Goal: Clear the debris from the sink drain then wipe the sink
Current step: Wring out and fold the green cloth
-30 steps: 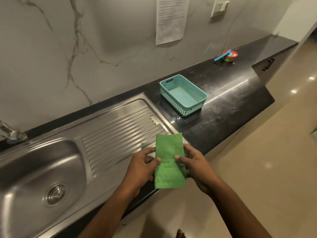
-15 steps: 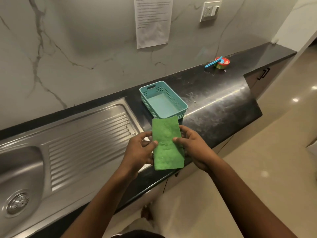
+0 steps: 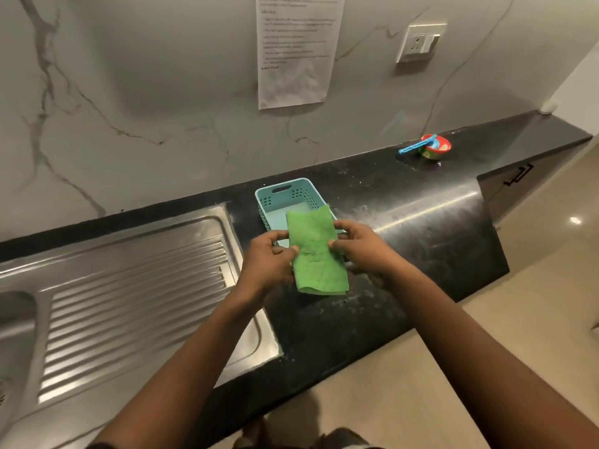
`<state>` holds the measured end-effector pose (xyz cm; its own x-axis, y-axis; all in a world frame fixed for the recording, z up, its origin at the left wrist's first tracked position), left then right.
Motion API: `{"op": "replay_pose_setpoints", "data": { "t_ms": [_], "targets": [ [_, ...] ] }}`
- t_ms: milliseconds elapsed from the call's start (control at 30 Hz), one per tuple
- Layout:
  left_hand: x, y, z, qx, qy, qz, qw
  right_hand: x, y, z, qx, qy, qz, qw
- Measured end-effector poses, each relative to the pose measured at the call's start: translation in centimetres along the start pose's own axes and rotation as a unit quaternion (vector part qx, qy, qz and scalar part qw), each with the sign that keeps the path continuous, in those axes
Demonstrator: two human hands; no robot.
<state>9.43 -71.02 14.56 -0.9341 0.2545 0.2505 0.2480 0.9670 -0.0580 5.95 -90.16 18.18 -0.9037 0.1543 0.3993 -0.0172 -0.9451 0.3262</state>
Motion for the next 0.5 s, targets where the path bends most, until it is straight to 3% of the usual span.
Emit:
{"op": "replay_pose_setpoints", "data": {
  "t_ms": [133, 367, 500],
  "targets": [
    [-3.4, -1.6, -0.8, 0.017, 0.051, -0.025, 0.998, -5.2, 2.0, 0.4, 0.017, 0.002, 0.014, 1.000],
    [-7.2, -3.7, -0.6, 0.169, 0.173, -0.067, 0.968, -12.6, 2.5, 1.3, 0.076, 0.002, 0.085, 0.993],
    [-9.3, -4.4, 0.2, 0.171, 0.196, -0.113, 0.959, -15.2, 0.9, 0.9, 0.088, -0.016, 0.136, 0.987]
  ]
}}
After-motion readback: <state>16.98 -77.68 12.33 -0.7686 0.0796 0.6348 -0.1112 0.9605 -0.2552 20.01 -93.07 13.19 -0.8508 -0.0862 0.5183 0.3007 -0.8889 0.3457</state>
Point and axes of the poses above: each hand's wrist, its own x-axis away from the middle knuckle, its own y-axis out of the back of the hand, z = x × y, the point moved 3 cm from there along -x, towards the middle knuckle, and after that the axes turned 5 degrees about x, right-handed, at the moved point
